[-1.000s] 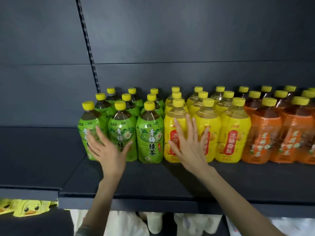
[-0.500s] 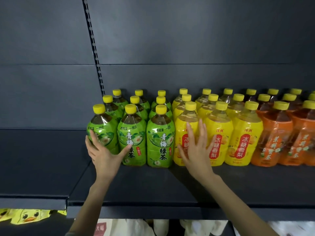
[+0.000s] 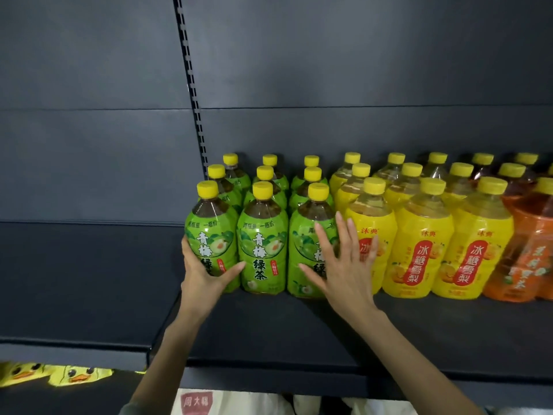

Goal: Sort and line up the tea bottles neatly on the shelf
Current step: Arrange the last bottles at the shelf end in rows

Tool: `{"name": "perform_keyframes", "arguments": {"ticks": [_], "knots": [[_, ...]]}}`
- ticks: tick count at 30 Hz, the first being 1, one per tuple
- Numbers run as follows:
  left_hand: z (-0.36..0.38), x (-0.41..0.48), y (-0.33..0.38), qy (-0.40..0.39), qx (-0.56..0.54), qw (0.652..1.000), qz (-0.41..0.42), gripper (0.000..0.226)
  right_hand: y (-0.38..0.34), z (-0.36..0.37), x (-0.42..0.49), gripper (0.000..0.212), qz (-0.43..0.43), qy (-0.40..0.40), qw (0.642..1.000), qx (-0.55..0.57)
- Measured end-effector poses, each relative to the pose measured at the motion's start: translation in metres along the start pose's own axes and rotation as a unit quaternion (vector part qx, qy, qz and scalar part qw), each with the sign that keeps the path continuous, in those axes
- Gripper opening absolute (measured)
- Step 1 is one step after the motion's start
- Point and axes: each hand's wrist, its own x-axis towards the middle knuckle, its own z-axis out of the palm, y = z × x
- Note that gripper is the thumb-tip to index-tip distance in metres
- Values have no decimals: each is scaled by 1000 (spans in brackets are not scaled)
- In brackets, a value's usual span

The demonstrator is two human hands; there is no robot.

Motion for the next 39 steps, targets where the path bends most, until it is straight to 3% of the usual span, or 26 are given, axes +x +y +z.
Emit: {"name": "perform_keyframes", "arguments": {"ticks": [5,9,15,16,18,19,21,23,25,27,28,29,30,31,33,36,38,39], "knots": [[-32,11,5,-113,-150,982,-4,61,-7,-1,1,77,23,11,1000,18],[-41,72,21,-103,-303,943,-85,73,-22,-6,10,72,59,15,998,23],[-27,112,48,-220,-376,883,-176,64,-30,-4,18,78,75,4,997,4],[-23,107,51,-278,-400,854,-184,69,-29,-5,17,77,75,4,997,5],[-21,97,47,-370,-467,801,-58,78,-29,-6,17,75,71,-4,997,3],[-24,96,43,-410,-527,744,-26,69,-28,-6,17,75,69,-9,998,0],[-19,100,29,-534,-598,597,-32,56,-27,-7,17,74,69,-15,998,-2],[-19,95,33,-561,-613,555,-24,55,-27,-8,16,74,68,-22,997,7],[-15,88,40,-547,-627,555,-16,67,-27,-10,17,73,66,-34,997,18],[-16,91,37,-498,-628,594,-71,124,-27,-14,18,71,64,-48,997,26],[-19,88,41,-416,-599,676,-101,137,-25,-16,16,70,59,-54,996,31],[-17,91,32,-288,-515,800,-112,125,-22,-18,12,69,53,-58,996,37],[-20,94,26,-195,-399,885,-140,94,-19,-19,8,68,51,-59,996,37],[-20,99,15,-72,-332,926,-167,66,-15,-21,3,67,52,-57,997,32],[-29,88,3,79,-287,945,-133,60,-6,-24,-6,68,78,-51,995,23],[-21,31,17,124,-92,987,42,61,8,-26,-15,78,155,-43,986,38],[-11,-9,42,148,66,967,199,76,21,-28,-20,81,199,-44,978,43],[1,-19,40,157,145,933,290,80,28,-29,-23,82,217,-52,974,42]]}}
